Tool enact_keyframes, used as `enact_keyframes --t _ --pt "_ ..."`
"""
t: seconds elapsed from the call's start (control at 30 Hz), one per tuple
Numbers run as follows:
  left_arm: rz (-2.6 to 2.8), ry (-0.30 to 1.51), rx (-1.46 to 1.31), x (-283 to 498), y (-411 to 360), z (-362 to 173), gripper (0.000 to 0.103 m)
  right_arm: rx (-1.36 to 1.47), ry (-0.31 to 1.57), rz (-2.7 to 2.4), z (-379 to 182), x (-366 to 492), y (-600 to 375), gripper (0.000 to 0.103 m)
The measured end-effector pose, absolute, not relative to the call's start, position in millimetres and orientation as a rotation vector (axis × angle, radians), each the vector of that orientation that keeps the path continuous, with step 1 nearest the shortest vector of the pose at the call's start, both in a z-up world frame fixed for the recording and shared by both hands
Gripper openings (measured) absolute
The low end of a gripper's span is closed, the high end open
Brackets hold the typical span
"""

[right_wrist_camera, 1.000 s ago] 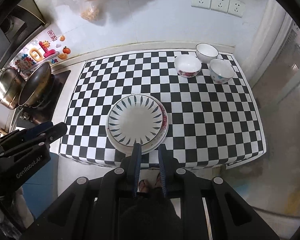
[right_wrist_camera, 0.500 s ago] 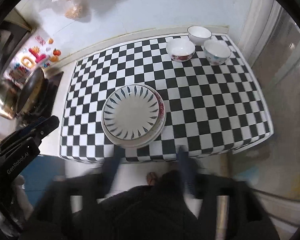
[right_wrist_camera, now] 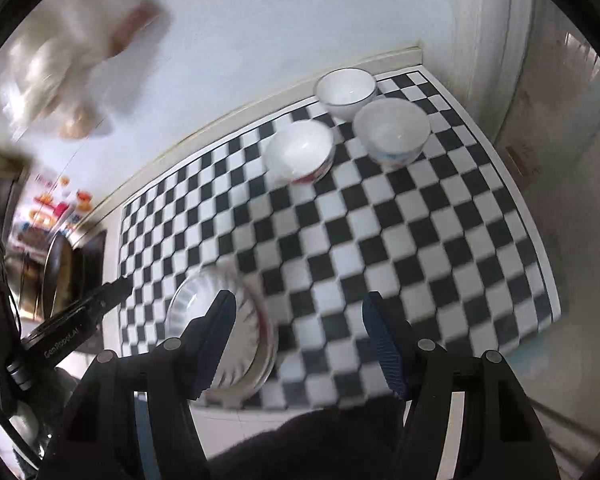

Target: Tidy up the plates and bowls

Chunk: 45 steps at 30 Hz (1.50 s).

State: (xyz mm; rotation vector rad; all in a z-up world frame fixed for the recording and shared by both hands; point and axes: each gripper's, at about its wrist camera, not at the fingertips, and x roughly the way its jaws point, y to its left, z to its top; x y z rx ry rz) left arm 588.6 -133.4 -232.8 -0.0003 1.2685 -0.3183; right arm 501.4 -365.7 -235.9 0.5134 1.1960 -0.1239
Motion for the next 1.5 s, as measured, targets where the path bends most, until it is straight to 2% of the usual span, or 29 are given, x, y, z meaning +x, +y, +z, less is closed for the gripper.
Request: enact_keyframes --t 0.2,0.57,0.63,0.67,0.7,0.77,0.8,0.83,0.9,0.97,1.2,1.5 --pt "-0.270 1.401 -0.064 666 -184 -280 0.037 0.589 1.268 -0.066 -300 594 -425 0.068" --pt "-0.261 1.544 -0.061 758 -233 -353 0.037 0.631 1.430 -0.004 -409 707 -438 0.063" --pt "-0.290 1.599 -0.063 772 -243 -372 0.037 0.622 1.451 -0.013 -423 720 -437 0.059" --pt "-0.291 1.612 -0.038 778 -248 -382 0.036 0.605 1.459 -0.022 -428 724 -435 0.053" --pt "-0.303 1.617 -0.021 781 -252 -387 0.035 0.593 1.477 -0.028 -435 730 -434 0.040" --pt "-0.322 1.618 0.023 787 -261 -397 0.035 0.572 1.495 -0.018 -441 736 -431 0.028" --pt "-0.347 1.616 0.034 790 -265 -403 0.034 0.555 1.499 -0.019 -443 741 -428 0.027" --pt "-0.366 1.615 0.033 791 -267 -406 0.026 0.548 1.499 -0.018 -444 744 -427 0.026" --pt "-0.388 1.613 0.044 794 -270 -412 0.026 0.515 1.512 -0.032 -446 750 -422 0.024" --pt "-0.400 1.600 0.043 796 -269 -413 0.026 0.488 1.530 -0.054 -449 755 -418 0.017" --pt "-0.441 1.587 0.069 778 -266 -398 0.026 0.463 1.549 -0.044 -451 747 -411 0.016" --pt "-0.454 1.585 0.036 713 -242 -356 0.026 0.436 1.545 0.020 -427 708 -392 0.016"
